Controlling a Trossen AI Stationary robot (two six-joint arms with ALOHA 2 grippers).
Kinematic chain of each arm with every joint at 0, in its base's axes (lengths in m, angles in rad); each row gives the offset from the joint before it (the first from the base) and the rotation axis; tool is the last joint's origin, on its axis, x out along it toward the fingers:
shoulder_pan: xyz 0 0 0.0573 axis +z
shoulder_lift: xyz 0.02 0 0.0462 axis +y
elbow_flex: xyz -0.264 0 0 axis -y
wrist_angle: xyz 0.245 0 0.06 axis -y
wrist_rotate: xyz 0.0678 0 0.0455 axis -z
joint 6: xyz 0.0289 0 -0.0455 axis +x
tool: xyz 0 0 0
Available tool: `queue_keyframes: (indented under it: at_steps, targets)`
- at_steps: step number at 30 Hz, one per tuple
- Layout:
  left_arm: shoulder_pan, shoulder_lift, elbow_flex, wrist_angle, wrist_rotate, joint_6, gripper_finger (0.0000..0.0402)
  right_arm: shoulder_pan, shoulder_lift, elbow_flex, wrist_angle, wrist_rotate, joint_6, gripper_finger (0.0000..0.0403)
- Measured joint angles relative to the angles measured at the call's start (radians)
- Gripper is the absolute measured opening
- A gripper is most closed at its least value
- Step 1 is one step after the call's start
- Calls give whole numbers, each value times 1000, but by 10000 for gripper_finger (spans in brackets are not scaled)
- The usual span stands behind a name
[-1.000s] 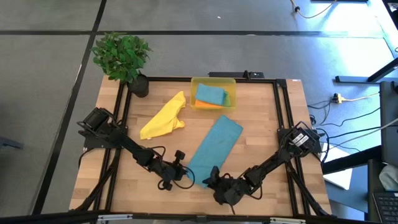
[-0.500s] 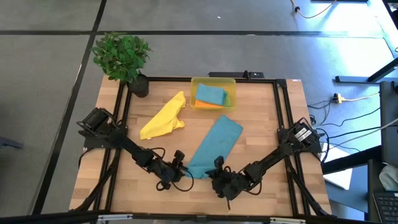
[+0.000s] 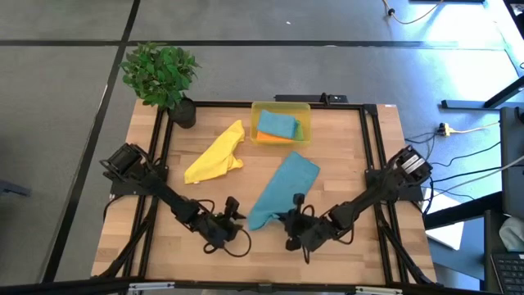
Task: Fold microfiber towels
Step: Fold the blue microfiber cloth
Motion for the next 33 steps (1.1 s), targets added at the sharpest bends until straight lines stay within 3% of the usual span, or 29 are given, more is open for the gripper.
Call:
queue_keyframes:
  at_steps: [6, 20, 25, 33]
  targets:
    - [-18, 0, 0, 8, -167, 5, 164, -34, -23, -42, 5, -44, 84, 2]
    - [-50, 1, 0, 122, -211, 189, 164, -79, -25, -49, 16, -106, 91, 2]
    - [-52, 56, 0, 174, -184, 222, 164, -81, -26, -49, 16, -107, 92, 2]
    - [-52, 133, 79, 220, -226, 312, 164, -89, -26, -49, 15, -132, 94, 2]
